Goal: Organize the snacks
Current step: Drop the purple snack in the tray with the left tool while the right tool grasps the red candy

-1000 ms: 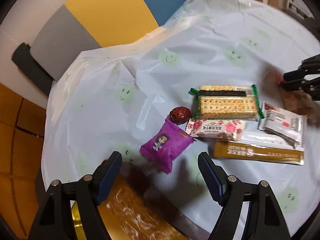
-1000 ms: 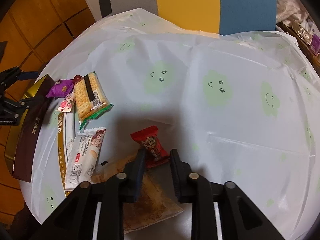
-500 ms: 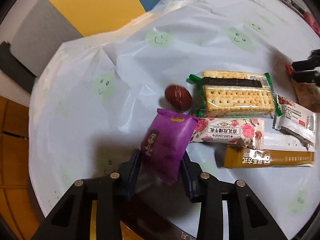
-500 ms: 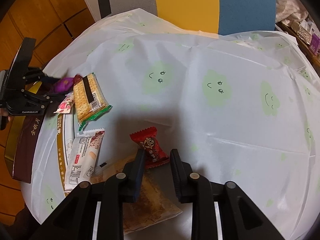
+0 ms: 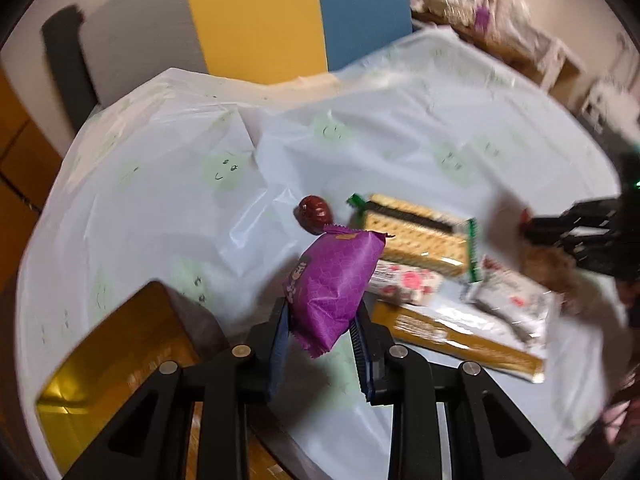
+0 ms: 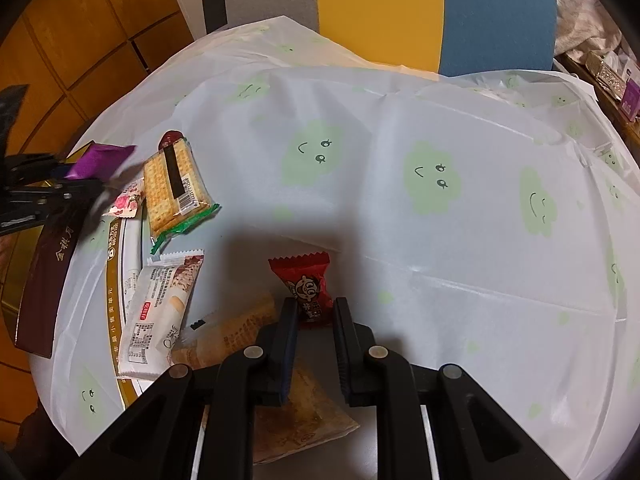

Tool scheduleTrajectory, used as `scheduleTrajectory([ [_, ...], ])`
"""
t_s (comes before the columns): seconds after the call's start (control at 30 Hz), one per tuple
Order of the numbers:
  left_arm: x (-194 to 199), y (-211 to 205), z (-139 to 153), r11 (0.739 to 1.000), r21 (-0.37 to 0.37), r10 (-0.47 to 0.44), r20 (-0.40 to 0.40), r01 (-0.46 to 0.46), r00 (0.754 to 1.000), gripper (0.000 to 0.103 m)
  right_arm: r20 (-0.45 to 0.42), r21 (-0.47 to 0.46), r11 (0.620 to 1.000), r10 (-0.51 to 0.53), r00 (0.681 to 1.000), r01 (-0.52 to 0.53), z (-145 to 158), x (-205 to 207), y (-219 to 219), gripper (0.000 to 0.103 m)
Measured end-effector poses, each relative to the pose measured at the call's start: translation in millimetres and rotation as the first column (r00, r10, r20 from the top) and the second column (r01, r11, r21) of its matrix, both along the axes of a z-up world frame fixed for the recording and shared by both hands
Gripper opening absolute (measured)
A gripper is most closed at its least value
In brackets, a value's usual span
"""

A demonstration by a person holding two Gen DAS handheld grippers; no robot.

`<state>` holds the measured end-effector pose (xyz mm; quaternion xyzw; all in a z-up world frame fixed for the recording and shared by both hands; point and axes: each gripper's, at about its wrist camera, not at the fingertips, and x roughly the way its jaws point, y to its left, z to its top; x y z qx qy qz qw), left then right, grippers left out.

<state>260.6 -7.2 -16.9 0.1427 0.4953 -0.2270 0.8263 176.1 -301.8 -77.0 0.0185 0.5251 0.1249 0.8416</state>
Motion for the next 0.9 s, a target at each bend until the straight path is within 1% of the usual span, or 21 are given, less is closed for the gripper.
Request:
scheduleTrajectory([
  [0.13,-18.7,7.9,18.6,0.995,-0.081,0.050,0.011,-0.049,0.999,0.030,-0.001,0.020,1.000,-0.008,1.000,0.008,-0.3,-0.2,-2.9,0.018],
  [0.2,-29.7,16.9,28.7,0.988,-0.130,0.085,0.016,-0.082,0.996,0.030,0.001,0.021,1.000,-0.007,1.000,0.007,-0.3,-0.4,-3.5,0.018],
  [0.33,-58.6,41.9,48.1,0.965,-0.210,0.170,0.034,-0.159,0.985,0.030,-0.002,0.032,0.999,-0.015,1.000,0.015,-0.7,0.0,-4.1,0.018],
  [0.4,-68.6,58.7,50.3,0.947,-0.233,0.234,0.041,-0.219,0.971,0.030,-0.001,0.030,0.999,-0.017,1.000,0.017,-0.7,0.0,-4.7,0.019],
  [0.47,-79.5,78.5,50.0,0.923,-0.250,0.311,0.033,-0.293,0.950,0.030,0.001,0.027,0.999,-0.019,1.000,0.019,-0.6,0.5,-4.7,0.021],
  [0.5,-86.1,89.0,48.6,0.908,-0.262,0.346,0.027,-0.327,0.938,0.030,0.002,0.026,0.999,-0.021,1.000,0.020,-0.3,0.4,-4.5,0.023],
  [0.53,-94.1,99.7,47.3,0.892,-0.273,0.380,0.018,-0.361,0.925,0.030,0.004,0.025,0.999,-0.022,1.000,0.022,0.0,0.4,-4.2,0.023],
  [0.63,-116.7,128.5,38.2,0.843,-0.274,0.482,-0.001,-0.463,0.876,0.030,0.011,0.007,1.000,-0.022,1.000,0.022,0.5,-0.4,-2.0,0.023],
  [0.7,-126.5,143.5,28.5,0.813,-0.275,0.526,-0.033,-0.514,0.850,0.030,0.019,0.004,1.000,-0.027,0.999,0.027,1.0,-1.0,-0.9,0.027],
  [0.73,-130.6,149.0,23.2,0.802,-0.268,0.544,-0.043,-0.534,0.838,0.030,0.022,0.003,1.000,-0.027,0.999,0.027,1.2,-1.1,-0.7,0.028],
  [0.83,-137.3,160.5,6.0,0.776,-0.258,0.574,-0.090,-0.576,0.814,0.030,0.034,-0.006,0.999,-0.032,0.999,0.032,0.3,-2.0,1.1,0.028],
  [0.9,-138.5,160.0,-4.4,0.765,-0.255,0.581,-0.121,-0.591,0.805,0.030,0.043,-0.013,0.999,-0.033,0.999,0.033,-0.1,-3.0,2.1,0.028],
])
